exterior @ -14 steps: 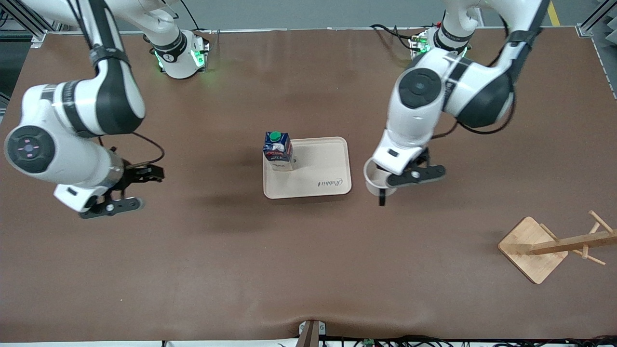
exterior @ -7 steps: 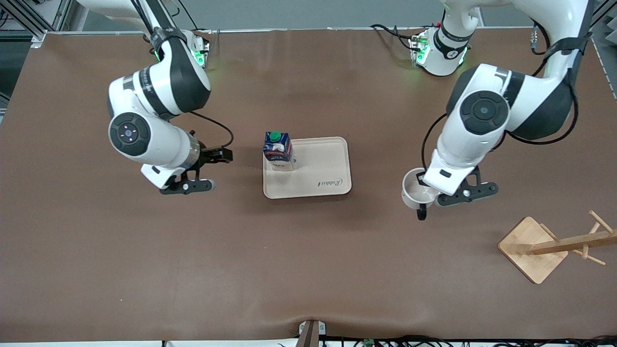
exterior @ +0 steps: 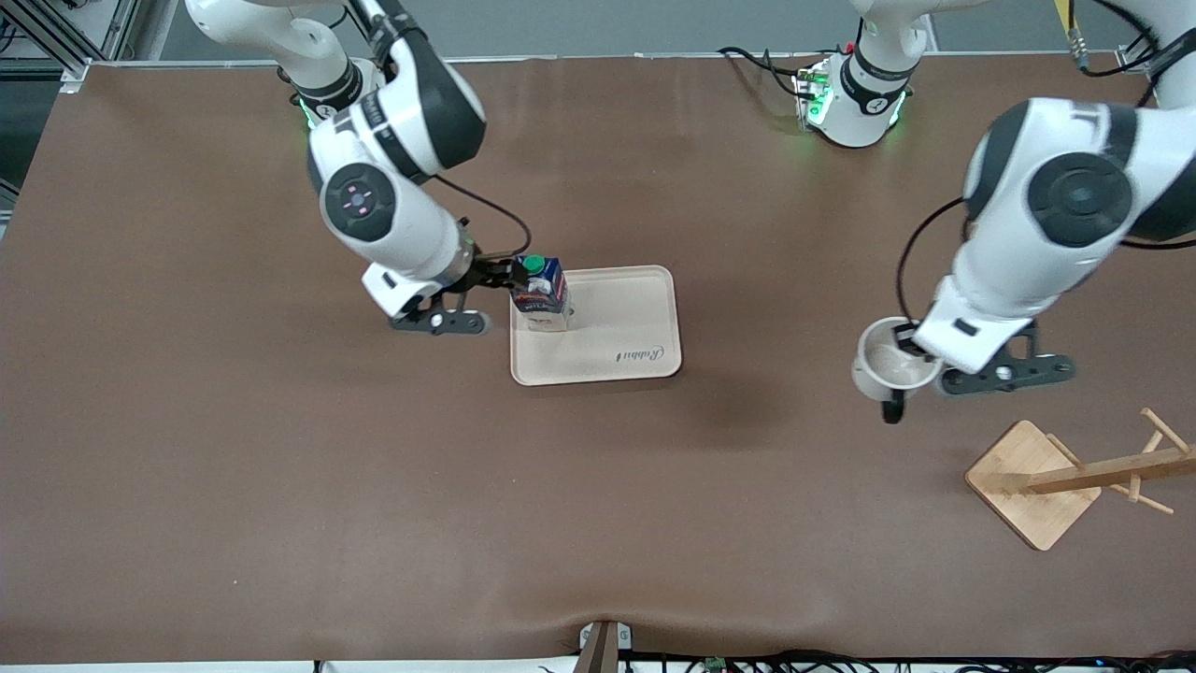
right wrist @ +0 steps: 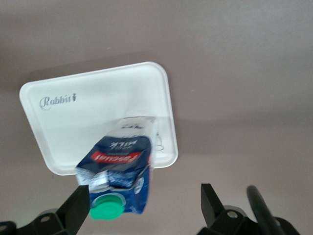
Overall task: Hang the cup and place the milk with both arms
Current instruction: 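Carry the mug toward the wooden stand while the right gripper grasps milk, then hang the mug handle on the stand peg while the right gripper lifts milk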
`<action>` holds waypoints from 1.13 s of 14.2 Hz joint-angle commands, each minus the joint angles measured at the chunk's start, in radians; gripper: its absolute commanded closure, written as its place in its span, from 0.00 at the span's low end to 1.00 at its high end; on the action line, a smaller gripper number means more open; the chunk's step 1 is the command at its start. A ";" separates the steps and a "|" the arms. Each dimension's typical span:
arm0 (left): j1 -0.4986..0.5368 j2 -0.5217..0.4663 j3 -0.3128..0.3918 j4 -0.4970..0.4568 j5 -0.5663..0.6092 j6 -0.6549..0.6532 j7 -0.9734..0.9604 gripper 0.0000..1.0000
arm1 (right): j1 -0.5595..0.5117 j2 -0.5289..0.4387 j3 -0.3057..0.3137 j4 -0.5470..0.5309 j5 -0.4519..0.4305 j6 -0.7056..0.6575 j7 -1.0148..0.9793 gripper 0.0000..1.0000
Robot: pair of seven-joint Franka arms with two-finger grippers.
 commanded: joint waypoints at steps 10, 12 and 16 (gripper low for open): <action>0.236 -0.040 -0.007 0.058 -0.017 -0.016 0.423 1.00 | 0.139 -0.016 -0.017 -0.100 -0.006 0.133 0.132 0.00; 0.296 -0.028 -0.006 0.079 -0.084 -0.012 0.481 1.00 | 0.139 -0.017 -0.019 -0.130 -0.015 0.151 0.132 0.00; 0.342 0.020 -0.004 0.130 -0.091 -0.003 0.572 1.00 | 0.139 -0.002 -0.017 -0.153 -0.042 0.217 0.165 0.00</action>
